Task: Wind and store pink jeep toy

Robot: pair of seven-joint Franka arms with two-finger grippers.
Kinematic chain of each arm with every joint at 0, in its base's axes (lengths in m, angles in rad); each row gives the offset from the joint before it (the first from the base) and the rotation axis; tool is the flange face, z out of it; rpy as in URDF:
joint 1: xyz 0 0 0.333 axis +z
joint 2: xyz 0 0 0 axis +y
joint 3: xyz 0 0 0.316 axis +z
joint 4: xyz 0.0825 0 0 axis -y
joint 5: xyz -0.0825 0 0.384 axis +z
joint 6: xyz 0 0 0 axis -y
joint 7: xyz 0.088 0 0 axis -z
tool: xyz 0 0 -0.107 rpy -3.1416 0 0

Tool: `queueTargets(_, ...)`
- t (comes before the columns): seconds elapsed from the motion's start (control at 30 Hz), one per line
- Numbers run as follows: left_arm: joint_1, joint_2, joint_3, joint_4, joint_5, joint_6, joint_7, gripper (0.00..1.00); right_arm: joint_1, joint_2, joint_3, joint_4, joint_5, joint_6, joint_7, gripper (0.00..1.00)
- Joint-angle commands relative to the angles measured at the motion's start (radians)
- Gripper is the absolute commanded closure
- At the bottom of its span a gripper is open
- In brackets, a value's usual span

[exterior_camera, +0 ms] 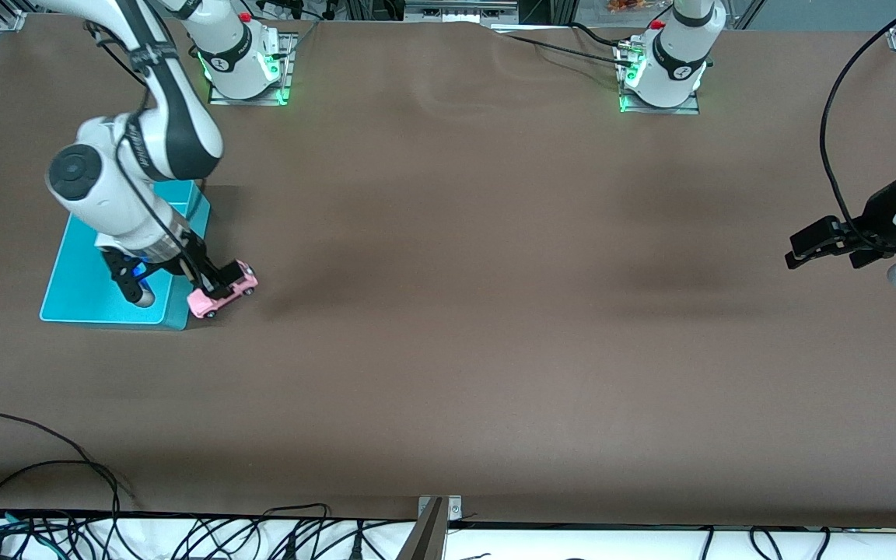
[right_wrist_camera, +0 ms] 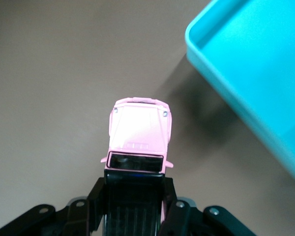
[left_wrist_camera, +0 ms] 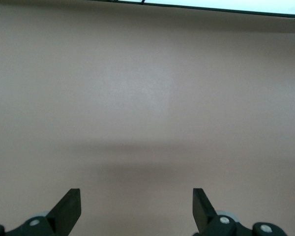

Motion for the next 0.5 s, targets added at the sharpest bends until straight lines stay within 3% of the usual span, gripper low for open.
queueTargets(0.0,-0.001,-0.01,-0.002,-0.002,-0.006,-0.007,-0.004,0.0,-0.047,-0.054,0.005,-0.006,0.002,-0.094,-0.236,1.0)
queueTargets(0.13,-0.002,-0.01,-0.002,-0.002,-0.006,-0.007,-0.003,0.0,-0.08,-0.078,-0.018,-0.007,0.001,-0.152,-0.4,1.0)
queueTargets(0.47,-0.002,-0.01,-0.003,-0.002,-0.006,-0.007,-0.003,0.0,-0.087,-0.094,-0.152,-0.032,-0.013,-0.209,-0.612,1.0)
